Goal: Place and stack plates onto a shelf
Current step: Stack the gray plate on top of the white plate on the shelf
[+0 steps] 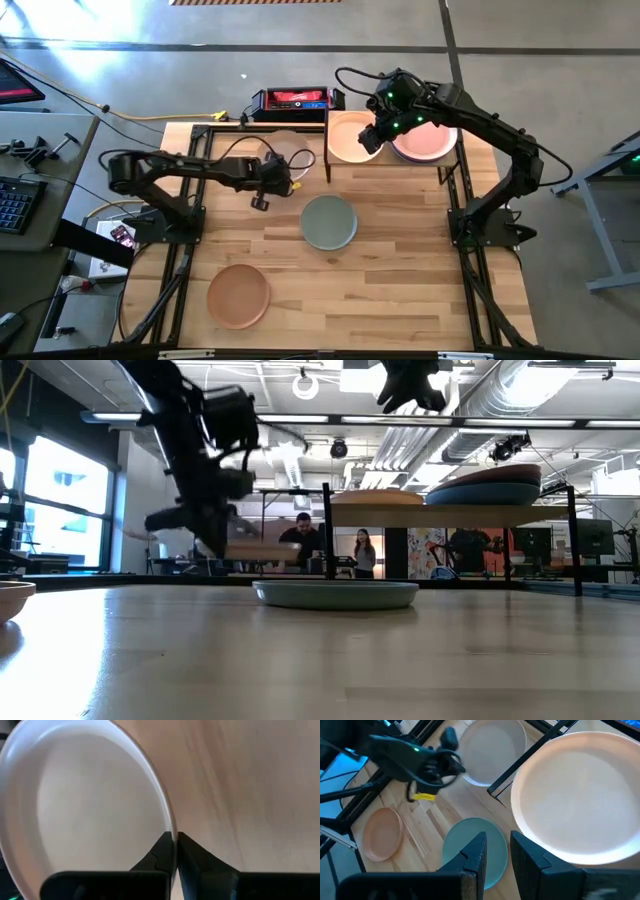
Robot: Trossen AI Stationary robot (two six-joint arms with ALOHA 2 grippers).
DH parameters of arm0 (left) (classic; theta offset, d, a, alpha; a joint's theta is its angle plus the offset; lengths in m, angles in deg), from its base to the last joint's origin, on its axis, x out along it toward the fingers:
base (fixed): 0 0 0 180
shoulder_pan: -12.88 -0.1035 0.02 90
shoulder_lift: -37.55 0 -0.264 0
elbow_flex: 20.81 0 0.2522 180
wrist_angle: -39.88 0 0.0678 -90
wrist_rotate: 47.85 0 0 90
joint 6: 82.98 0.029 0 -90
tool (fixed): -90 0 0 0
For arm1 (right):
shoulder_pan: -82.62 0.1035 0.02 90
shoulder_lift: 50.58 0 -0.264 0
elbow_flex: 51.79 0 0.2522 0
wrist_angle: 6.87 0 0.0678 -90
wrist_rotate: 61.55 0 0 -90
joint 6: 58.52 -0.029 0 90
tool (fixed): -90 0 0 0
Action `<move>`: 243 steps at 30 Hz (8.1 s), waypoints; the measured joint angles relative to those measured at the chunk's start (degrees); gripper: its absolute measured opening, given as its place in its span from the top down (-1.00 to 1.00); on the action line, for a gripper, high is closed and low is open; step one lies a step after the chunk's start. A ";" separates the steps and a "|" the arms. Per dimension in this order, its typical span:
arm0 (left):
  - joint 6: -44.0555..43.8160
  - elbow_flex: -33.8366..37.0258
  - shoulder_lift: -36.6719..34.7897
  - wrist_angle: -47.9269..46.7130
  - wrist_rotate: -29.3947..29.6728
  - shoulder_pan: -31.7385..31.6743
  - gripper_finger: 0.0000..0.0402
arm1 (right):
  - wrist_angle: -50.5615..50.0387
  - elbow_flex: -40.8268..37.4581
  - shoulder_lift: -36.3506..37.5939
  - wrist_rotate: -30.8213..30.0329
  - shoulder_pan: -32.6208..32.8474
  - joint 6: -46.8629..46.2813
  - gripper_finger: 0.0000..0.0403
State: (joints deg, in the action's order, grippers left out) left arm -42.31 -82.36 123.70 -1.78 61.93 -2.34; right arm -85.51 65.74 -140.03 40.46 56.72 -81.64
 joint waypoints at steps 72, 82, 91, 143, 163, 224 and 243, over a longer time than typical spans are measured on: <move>10.23 -14.56 -11.30 -19.16 14.23 28.07 0.98 | 9.85 -0.02 -13.40 -22.59 19.40 -23.51 0.95; 8.76 -14.56 -11.30 -18.83 17.11 28.09 0.97 | 9.88 -0.02 -13.40 -23.02 19.40 -23.43 0.99; 2.85 -14.56 -10.94 -18.70 17.94 28.04 0.84 | 9.85 -0.02 -13.31 -22.62 19.41 -23.36 1.00; -21.09 -14.60 -11.00 -18.79 32.16 21.85 0.40 | -0.35 0.00 -0.03 -13.64 -5.63 -10.84 1.00; -21.27 -14.60 -10.97 -18.47 32.29 14.66 0.41 | -2.34 -4.46 -0.56 0.81 -22.13 -2.18 1.00; -22.53 -14.56 -10.95 -18.30 31.79 11.83 0.40 | 8.02 -16.65 -0.61 -2.73 -19.38 -5.13 1.00; -22.47 -14.56 -10.95 -18.28 31.79 11.82 0.40 | 8.70 -16.63 -0.61 -5.11 -19.42 -3.88 0.67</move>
State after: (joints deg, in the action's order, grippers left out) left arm -64.78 -96.92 112.75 -20.06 93.72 9.48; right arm -76.81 49.11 -140.64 35.34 37.30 -85.52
